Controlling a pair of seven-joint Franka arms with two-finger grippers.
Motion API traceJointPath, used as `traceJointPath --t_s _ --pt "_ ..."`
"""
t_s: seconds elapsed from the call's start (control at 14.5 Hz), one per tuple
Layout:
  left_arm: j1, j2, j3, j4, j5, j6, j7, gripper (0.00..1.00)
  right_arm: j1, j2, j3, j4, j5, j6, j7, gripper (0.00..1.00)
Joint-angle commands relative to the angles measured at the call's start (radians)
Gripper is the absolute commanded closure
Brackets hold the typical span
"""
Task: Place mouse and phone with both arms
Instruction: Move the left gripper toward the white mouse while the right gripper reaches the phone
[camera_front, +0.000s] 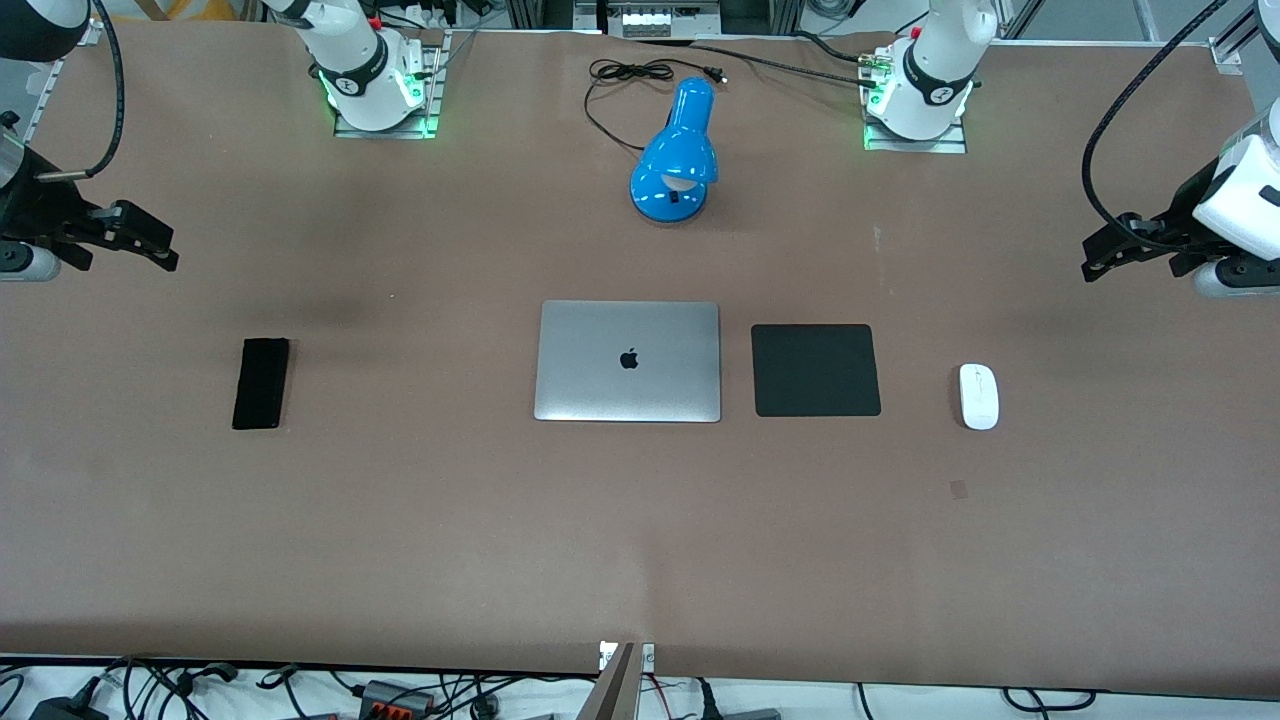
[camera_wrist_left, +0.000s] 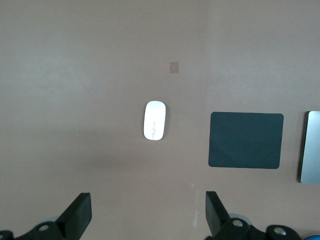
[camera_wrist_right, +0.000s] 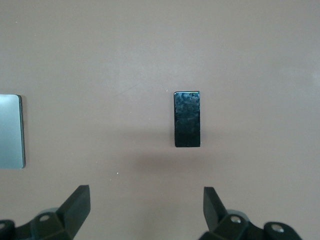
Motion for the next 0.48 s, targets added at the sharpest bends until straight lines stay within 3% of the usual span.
traceJointPath --t_s 0.0,0.14,0.41 --pt "0.0 0.015 -0.004 0.024 0.018 -0.045 -0.008 0.0 -0.003 -0.007 0.005 0.002 0.016 -0.013 -0.002 0.0" --pt "0.002 0.028 -0.002 0.022 0.007 -0.073 -0.008 0.0 -0.006 0.007 0.005 0.003 0.016 -0.018 -0.009 0.0" --pt "-0.011 0.206 -0.002 0.031 0.017 -0.074 -0.006 0.0 -0.005 0.084 0.003 0.003 0.002 0.013 -0.003 0.0"
